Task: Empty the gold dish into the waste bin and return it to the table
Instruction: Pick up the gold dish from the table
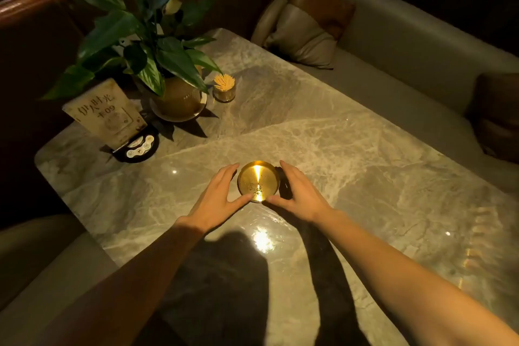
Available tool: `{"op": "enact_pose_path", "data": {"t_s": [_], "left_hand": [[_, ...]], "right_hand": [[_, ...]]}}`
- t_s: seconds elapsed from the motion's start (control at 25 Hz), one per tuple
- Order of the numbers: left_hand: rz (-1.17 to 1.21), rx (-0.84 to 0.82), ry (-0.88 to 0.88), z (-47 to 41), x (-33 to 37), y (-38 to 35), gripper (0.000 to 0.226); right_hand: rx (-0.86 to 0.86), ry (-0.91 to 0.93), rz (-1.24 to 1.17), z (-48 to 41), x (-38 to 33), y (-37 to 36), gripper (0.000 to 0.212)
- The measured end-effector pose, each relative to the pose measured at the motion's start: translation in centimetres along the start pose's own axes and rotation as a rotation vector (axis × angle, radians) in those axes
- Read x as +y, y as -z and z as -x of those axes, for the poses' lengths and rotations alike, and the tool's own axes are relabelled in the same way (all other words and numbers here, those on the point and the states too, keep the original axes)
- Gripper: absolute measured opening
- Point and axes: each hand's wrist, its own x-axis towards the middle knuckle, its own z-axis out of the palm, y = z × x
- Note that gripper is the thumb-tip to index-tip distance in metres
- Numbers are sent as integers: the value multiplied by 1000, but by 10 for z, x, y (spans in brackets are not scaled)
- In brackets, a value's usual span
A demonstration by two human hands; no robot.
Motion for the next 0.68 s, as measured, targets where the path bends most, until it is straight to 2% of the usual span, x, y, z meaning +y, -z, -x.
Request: {"op": "enact_pose_path", "data": {"t_s": [0.12,0.32,0.48,0.68], "left_hand": [[-11,-42,-12,-7,-6,-6,98],[9,-60,-28,-17,-9,-13,101],[11,-58,16,-24,-12,-17,106],[133,-13,27,-20,1,-11,105]], "right_hand": [[-31,-14,-23,-4,4,-5,108],[-66,-36,-58,-8,8,-9,105],[-31,-56,-110,-14,6,-11,96],[32,-47,-233,-5,5,-3,99]]}}
